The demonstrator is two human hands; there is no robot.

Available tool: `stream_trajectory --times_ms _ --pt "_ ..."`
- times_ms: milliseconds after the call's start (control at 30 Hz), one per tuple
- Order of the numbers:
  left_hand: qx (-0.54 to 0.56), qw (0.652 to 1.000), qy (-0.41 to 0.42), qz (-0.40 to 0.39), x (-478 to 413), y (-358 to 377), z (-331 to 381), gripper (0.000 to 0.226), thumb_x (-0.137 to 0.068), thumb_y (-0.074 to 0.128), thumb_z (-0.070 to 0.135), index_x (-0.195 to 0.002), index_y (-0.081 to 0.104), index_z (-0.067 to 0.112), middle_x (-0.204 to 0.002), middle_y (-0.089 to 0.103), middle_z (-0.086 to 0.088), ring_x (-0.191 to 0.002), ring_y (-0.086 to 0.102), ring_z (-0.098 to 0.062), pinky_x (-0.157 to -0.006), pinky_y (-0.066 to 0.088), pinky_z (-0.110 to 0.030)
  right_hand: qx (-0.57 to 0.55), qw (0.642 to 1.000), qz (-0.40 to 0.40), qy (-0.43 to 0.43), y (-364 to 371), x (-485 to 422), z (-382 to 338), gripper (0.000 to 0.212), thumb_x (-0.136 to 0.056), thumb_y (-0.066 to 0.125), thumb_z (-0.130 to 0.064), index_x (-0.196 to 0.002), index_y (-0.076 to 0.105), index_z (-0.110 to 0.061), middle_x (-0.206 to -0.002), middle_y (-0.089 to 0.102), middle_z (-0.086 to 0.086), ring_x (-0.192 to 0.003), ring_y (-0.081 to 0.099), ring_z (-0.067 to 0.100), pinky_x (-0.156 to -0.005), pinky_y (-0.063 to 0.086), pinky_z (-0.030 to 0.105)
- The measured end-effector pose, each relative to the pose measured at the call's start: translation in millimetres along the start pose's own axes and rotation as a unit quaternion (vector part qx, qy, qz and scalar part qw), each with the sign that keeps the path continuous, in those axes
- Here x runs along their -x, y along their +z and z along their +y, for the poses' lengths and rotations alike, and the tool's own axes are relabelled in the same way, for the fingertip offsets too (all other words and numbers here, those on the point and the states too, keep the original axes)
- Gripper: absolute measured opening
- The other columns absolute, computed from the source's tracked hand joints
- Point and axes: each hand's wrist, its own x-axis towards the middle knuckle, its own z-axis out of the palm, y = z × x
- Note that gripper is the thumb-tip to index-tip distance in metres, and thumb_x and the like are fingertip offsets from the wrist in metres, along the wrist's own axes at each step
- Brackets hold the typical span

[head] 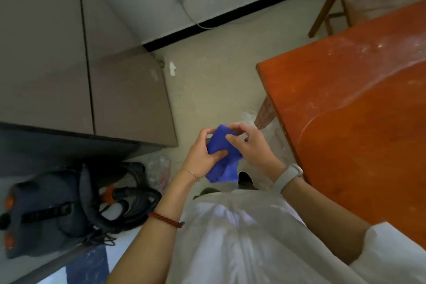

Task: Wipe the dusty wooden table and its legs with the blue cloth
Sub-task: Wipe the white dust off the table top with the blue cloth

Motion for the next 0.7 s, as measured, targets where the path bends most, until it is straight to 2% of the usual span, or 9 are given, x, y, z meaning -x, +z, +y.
stream_trajectory --times_ms 100,200,333,400,500,567,600,633,700 --pt "0.005 0.999 0.008 -0.032 -42.1 -14.8 23.1 0.037 -0.081 0.064 0.003 -0.109 0.045 0.017 -0.087 0.062 -0.002 -0.073 0.062 -0.002 -0.065 0.048 -0.012 -0.062 0.995 0.027 0.069 -6.5 -30.5 -3.3 0.052 -0.085 0.064 -0.024 -0.131 0.042 -0.016 -0.120 0.044 -0.001 -0.109 0.044 0.007 -0.090 0.035 0.018" --pt "-0.004 0.998 0.046 -0.041 -90.5 -32.7 49.9 0.025 -0.085 0.060 0.004 -0.107 0.051 0.011 -0.088 0.059 0.010 -0.068 0.057 0.016 -0.064 0.044 -0.004 -0.164 0.980 0.019 0.109 -14.4 -62.0 -10.9 0.062 -0.087 0.061 -0.027 -0.139 0.030 -0.018 -0.132 0.042 0.000 -0.118 0.045 0.012 -0.097 0.040 0.028" --pt "-0.034 0.991 0.093 -0.088 -169.7 -49.0 98.0 0.013 -0.088 0.056 0.007 -0.097 0.056 0.016 -0.085 0.061 0.011 -0.071 0.058 0.011 -0.066 0.044 -0.005 -0.237 0.954 0.147 0.111 -18.7 -113.1 -26.5 0.047 -0.089 0.058 -0.025 -0.132 0.039 -0.022 -0.132 0.049 0.005 -0.120 0.049 0.018 -0.102 0.041 0.037" --pt "-0.068 0.980 0.122 -0.141 -208.2 -53.0 120.0 0.008 -0.085 0.059 0.014 -0.093 0.058 0.017 -0.082 0.063 0.001 -0.070 0.057 0.001 -0.066 0.045 -0.008 -0.258 0.931 0.232 0.117 -21.6 -138.6 -39.0 0.041 -0.089 0.057 -0.025 -0.127 0.041 -0.026 -0.131 0.049 0.004 -0.119 0.049 0.017 -0.103 0.041 0.039" --pt "-0.167 0.938 0.166 -0.256 -253.0 -51.3 148.5 0.029 -0.078 0.053 0.024 -0.102 0.061 0.009 -0.090 0.058 -0.017 -0.081 0.052 -0.014 -0.074 0.044 -0.015 -0.322 0.871 0.340 0.149 -20.3 -170.6 -51.1 0.058 -0.085 0.062 -0.029 -0.136 0.036 -0.020 -0.139 0.042 0.002 -0.125 0.044 0.017 -0.106 0.037 0.040" --pt "-0.220 0.902 0.174 -0.330 -270.1 -42.9 169.7 0.037 -0.084 0.054 0.022 -0.119 0.056 0.012 -0.099 0.051 -0.014 -0.087 0.049 -0.013 -0.077 0.040 -0.006 -0.377 0.813 0.405 0.180 -21.4 -184.0 -55.9 0.076 -0.076 0.071 -0.040 -0.138 0.035 -0.017 -0.140 0.043 0.002 -0.125 0.044 0.017 -0.106 0.037 0.041" --pt "-0.242 0.880 0.185 -0.364 -274.7 -35.8 178.8 0.041 -0.084 0.054 0.023 -0.124 0.053 0.014 -0.101 0.049 -0.012 -0.087 0.048 -0.010 -0.075 0.037 0.000 -0.409 0.779 0.439 0.183 -23.3 -186.5 -57.0 0.079 -0.069 0.073 -0.044 -0.135 0.040 -0.015 -0.135 0.049 0.004 -0.121 0.049 0.018 -0.104 0.040 0.042" --pt "-0.259 0.855 0.204 -0.401 -278.0 -26.4 185.9 0.047 -0.080 0.052 0.027 -0.126 0.051 0.016 -0.102 0.048 -0.011 -0.085 0.047 -0.006 -0.073 0.034 0.003 -0.439 0.743 0.476 0.170 -25.3 -186.2 -56.4 0.072 -0.066 0.073 -0.043 -0.126 0.049 -0.012 -0.124 0.058 0.007 -0.112 0.055 0.020 -0.099 0.044 0.043" --pt "-0.297 0.793 0.240 -0.476 -280.8 -3.6 198.2 0.056 -0.074 0.047 0.032 -0.129 0.048 0.019 -0.102 0.050 -0.010 -0.085 0.048 -0.002 -0.074 0.032 0.003 -0.487 0.660 0.557 0.134 -31.1 -178.7 -55.7 0.039 -0.071 0.070 -0.029 -0.100 0.061 -0.005 -0.097 0.065 0.015 -0.092 0.061 0.027 -0.085 0.047 0.045"
